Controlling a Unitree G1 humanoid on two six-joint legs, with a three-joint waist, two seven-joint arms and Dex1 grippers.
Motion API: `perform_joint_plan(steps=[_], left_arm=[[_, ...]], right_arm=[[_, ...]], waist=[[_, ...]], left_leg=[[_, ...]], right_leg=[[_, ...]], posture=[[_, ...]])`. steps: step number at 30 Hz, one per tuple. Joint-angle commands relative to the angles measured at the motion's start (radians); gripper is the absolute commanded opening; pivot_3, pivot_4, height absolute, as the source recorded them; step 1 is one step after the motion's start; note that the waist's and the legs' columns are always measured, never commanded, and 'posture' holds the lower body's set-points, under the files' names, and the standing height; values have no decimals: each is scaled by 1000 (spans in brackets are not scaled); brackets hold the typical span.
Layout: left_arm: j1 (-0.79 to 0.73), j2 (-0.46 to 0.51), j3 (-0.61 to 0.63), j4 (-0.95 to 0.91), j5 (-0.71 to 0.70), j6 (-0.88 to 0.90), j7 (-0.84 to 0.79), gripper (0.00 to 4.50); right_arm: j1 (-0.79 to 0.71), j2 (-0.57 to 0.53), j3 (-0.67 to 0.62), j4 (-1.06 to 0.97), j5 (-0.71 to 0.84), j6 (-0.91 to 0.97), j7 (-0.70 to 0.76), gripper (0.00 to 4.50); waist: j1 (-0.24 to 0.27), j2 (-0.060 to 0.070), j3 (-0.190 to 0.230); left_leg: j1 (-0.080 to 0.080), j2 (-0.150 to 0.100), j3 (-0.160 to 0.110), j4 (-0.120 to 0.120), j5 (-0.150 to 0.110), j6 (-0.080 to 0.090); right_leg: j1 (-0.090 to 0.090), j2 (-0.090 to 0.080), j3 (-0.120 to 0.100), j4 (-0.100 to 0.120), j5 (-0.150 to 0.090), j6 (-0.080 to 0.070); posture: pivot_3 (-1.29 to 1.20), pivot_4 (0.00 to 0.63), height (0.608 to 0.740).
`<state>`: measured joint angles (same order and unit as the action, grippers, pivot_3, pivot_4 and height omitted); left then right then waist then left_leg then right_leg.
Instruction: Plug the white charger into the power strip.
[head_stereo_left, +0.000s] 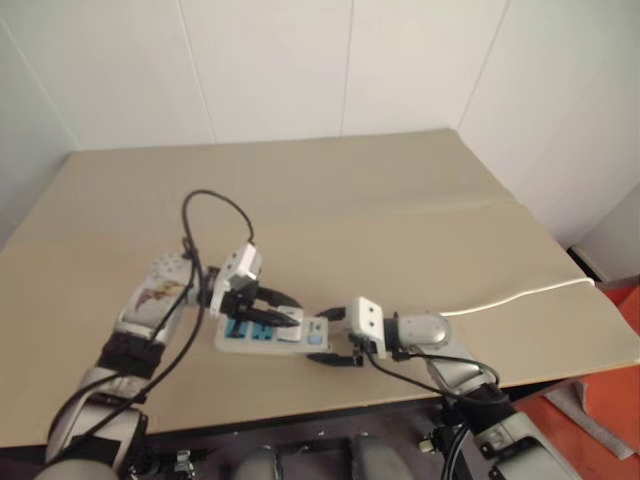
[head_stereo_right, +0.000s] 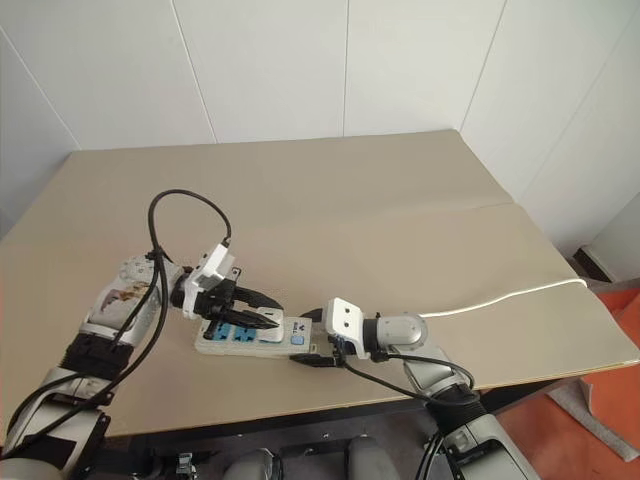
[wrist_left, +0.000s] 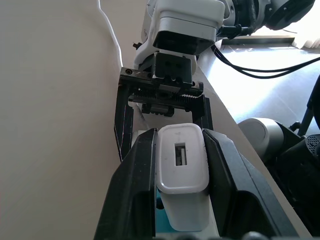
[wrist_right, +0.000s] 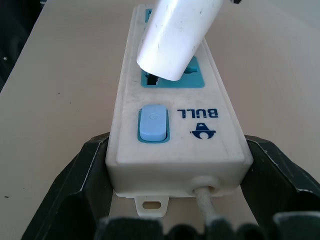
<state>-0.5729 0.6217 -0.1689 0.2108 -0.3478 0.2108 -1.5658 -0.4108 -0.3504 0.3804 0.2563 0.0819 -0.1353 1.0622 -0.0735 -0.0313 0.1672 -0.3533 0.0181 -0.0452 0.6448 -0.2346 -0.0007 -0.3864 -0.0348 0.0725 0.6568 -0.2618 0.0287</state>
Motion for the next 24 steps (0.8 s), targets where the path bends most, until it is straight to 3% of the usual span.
perform_joint_plan(steps=[1, 12, 24], left_arm=[[59, 2, 19, -48, 7, -54, 38, 1068], [163, -6, 15, -95, 60, -219, 131, 1068], [222, -6, 2, -22, 87, -321, 175, 1068]], right_arm=[[27, -16, 51, 81, -87, 14, -14, 3411], [34, -16, 63, 90, -92, -13, -13, 3411], [37, -26, 64, 90, -95, -25, -10, 3411]], waist=[[-1, 0, 0], [3, 1, -3], [8, 4, -9]], left_leg=[[0, 0, 0, -1, 0, 0], [0, 0, 0, -1, 0, 0], [1, 0, -1, -2, 0, 0]], right_leg=[[0, 0, 0, 0, 0, 0], [1, -1, 0, -1, -1, -1], [1, -3, -1, -2, -1, -2]], posture=[[0, 150, 740], [0, 150, 740], [0, 150, 740]])
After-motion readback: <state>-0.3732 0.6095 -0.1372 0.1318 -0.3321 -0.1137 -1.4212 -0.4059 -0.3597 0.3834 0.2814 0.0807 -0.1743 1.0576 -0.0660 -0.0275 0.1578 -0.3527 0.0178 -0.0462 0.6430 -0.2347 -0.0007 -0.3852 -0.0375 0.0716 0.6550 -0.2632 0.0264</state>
